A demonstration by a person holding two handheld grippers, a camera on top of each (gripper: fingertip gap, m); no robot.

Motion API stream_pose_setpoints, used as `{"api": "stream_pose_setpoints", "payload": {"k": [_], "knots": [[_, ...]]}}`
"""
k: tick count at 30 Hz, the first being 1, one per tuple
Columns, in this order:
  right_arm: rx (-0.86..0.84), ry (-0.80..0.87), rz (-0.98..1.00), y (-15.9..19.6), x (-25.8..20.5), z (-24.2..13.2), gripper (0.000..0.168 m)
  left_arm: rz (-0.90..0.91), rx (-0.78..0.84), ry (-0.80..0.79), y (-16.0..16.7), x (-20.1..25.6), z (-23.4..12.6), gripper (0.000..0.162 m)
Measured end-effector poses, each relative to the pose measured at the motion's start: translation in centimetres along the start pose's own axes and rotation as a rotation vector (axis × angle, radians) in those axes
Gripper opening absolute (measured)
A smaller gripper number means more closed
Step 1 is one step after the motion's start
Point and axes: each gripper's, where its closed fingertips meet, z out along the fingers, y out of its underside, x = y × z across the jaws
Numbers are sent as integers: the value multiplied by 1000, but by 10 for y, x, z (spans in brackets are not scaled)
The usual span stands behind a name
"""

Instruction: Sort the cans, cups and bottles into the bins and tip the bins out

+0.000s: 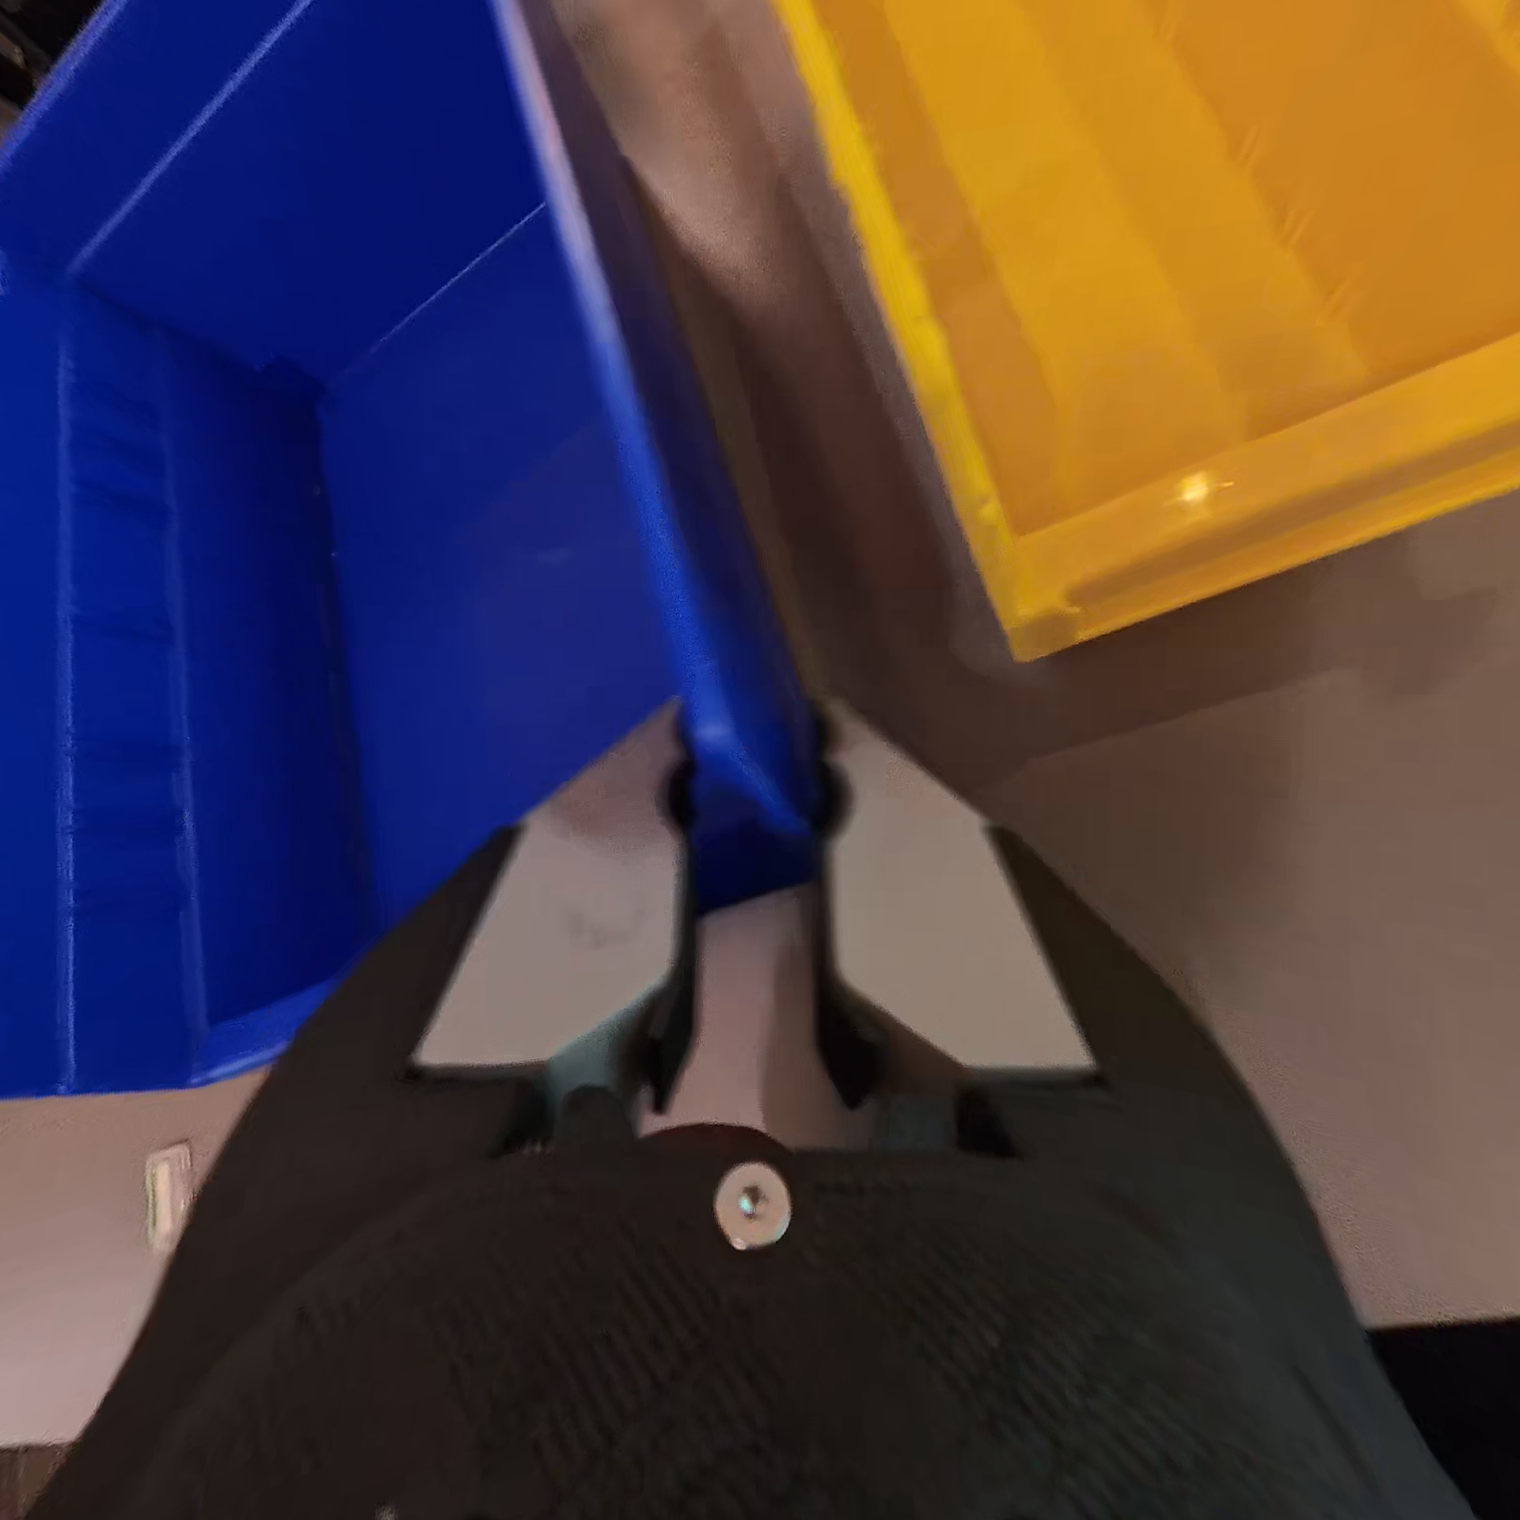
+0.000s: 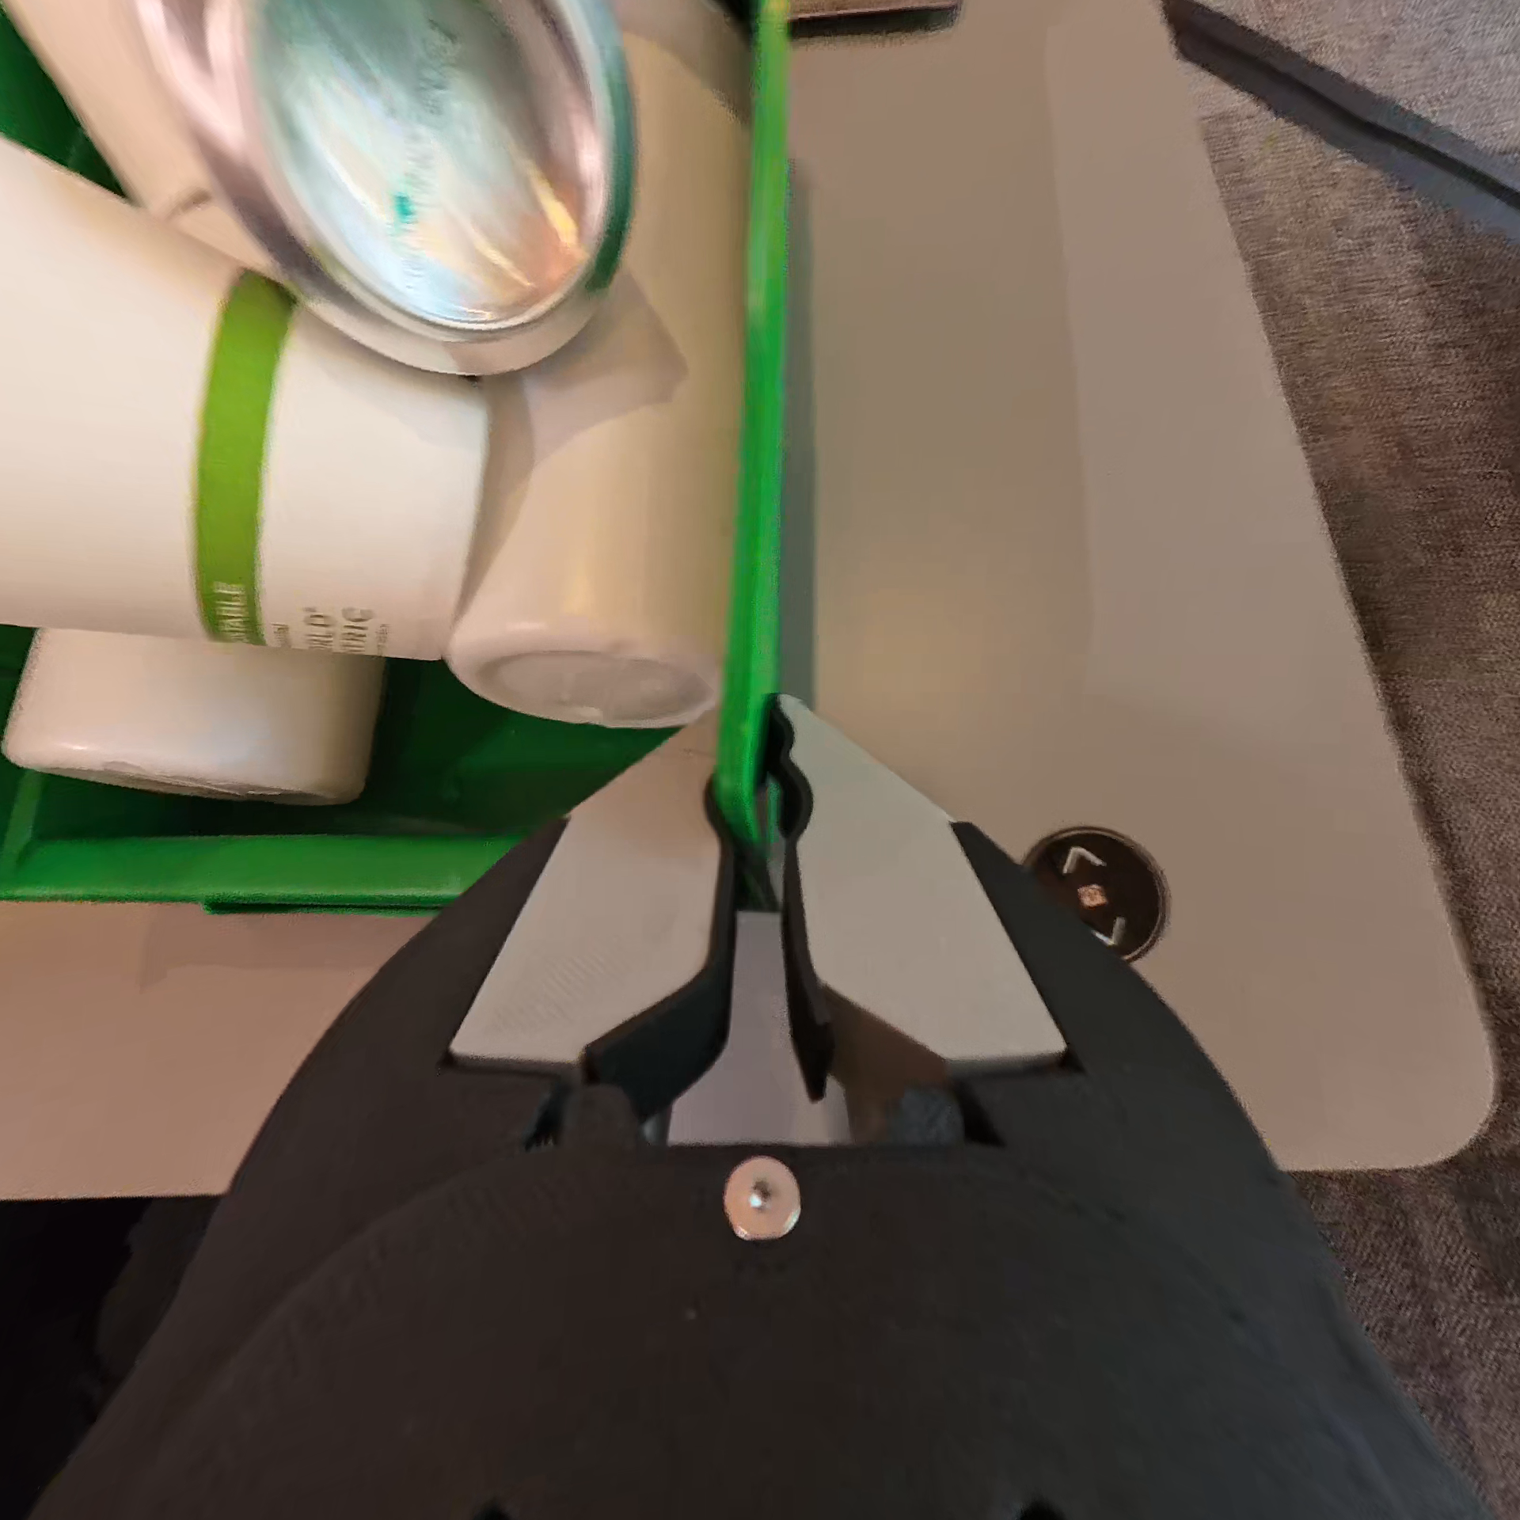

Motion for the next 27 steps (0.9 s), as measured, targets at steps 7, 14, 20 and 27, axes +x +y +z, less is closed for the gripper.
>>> {"api": "stream_pose_setpoints", "payload": {"k": [7, 14, 20, 27], "knots": [[35, -31, 64, 3, 1, -4, 1, -111, 88, 5, 2, -12, -4, 2], [97, -4, 146, 5, 7, -22, 2, -165, 166, 16, 4, -29, -24, 1], [88, -62, 233, 15, 4, -34, 2, -173, 193, 6, 9, -37, -36, 2], [142, -97, 273, -3, -3, -59, 2, -178, 227, -6, 12, -46, -56, 3]]}}
